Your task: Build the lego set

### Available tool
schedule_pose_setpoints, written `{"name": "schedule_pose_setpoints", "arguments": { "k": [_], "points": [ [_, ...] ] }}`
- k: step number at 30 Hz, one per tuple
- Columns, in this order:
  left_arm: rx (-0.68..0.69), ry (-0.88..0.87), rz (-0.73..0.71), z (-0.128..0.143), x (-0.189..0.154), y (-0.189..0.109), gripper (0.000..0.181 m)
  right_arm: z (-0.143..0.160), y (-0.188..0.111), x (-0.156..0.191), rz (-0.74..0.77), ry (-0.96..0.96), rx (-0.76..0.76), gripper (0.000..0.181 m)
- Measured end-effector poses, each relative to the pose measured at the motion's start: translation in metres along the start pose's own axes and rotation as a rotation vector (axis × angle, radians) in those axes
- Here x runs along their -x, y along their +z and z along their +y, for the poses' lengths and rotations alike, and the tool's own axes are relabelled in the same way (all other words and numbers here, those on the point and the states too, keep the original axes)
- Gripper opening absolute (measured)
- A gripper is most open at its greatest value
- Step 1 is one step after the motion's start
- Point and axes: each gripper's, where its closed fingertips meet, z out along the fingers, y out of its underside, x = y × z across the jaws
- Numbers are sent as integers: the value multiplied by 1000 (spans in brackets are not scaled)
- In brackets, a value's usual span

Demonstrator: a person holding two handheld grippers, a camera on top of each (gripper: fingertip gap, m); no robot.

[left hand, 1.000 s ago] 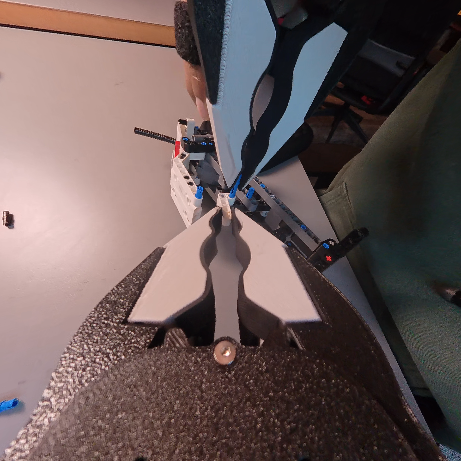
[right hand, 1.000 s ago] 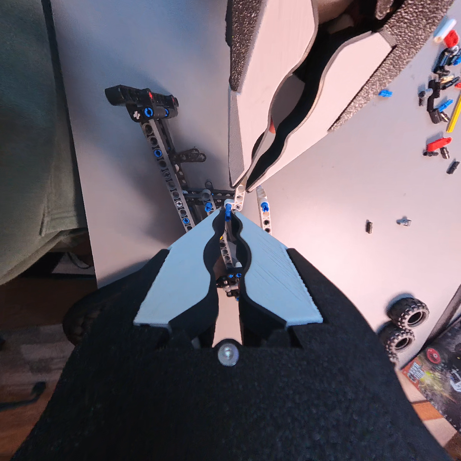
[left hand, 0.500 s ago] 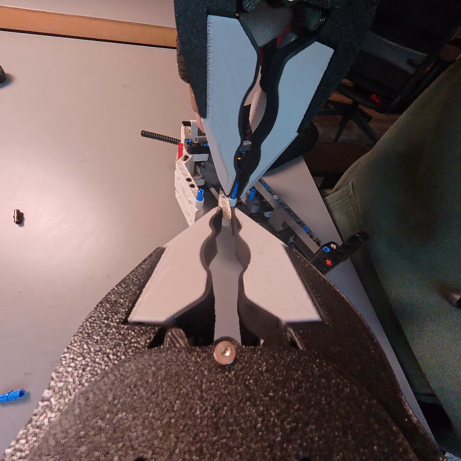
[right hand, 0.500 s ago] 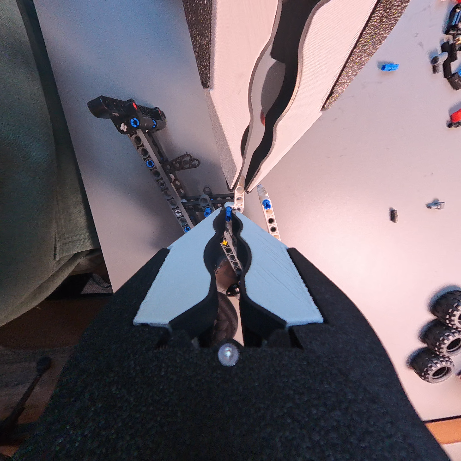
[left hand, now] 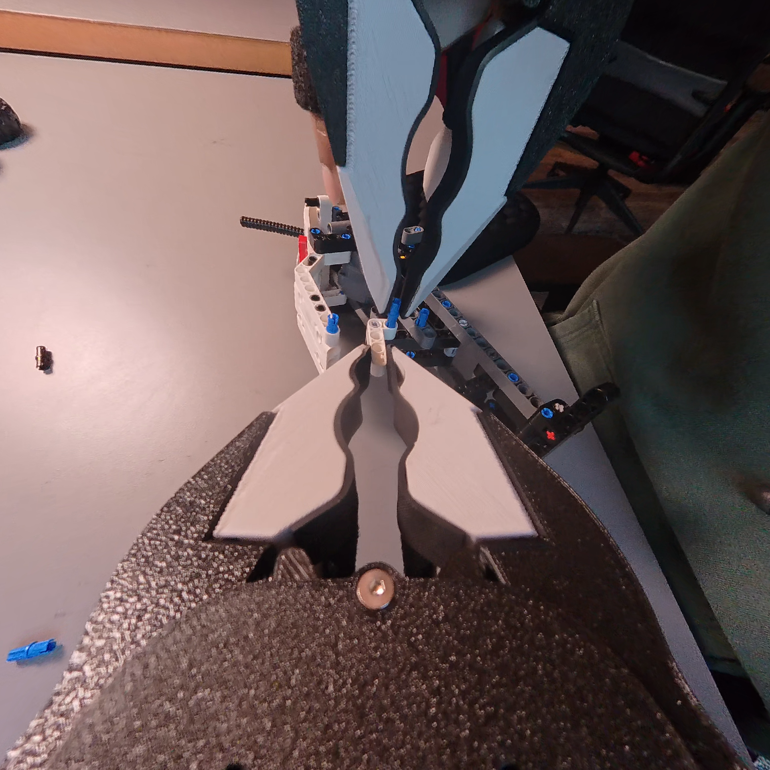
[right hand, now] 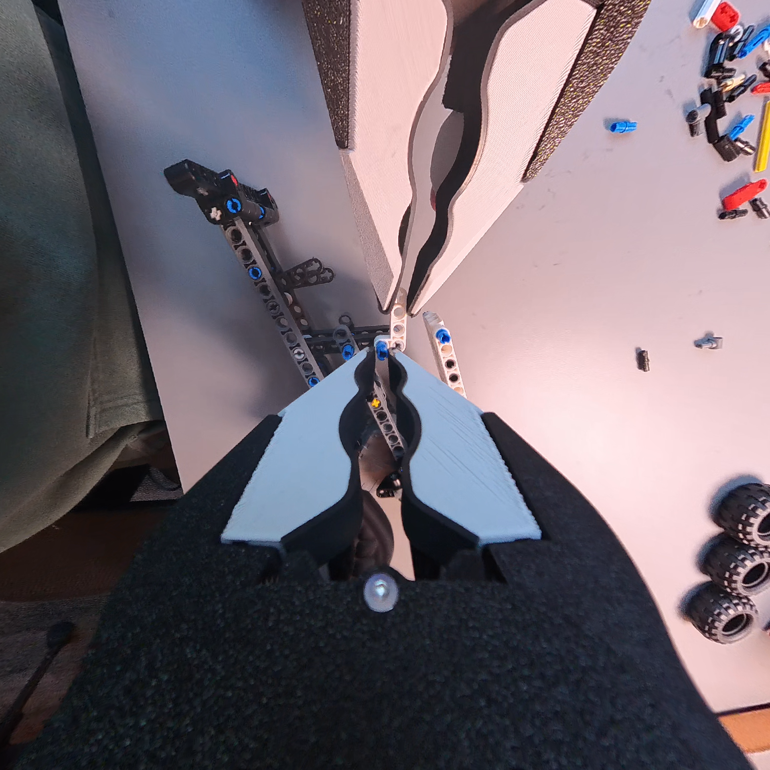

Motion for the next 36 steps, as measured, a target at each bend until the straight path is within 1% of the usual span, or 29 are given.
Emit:
{"name": "schedule_pose_setpoints", "arguments": {
  "k": [12,23,30,36],
  "points": [
    [4,6,-10,0,0,0,7,-4,-4,0,-13,4,-15,5],
    [3,7,-16,-2,-2,2,6,1,-3,1,-13,-58,43,3],
    [7,-7,-19,0,-2,2,5,1,0,2,-39,-34,56,2],
    [7,-20,-27,1,1,1,5,1,2,-1,-19,-105,131,2]
  ]
}}
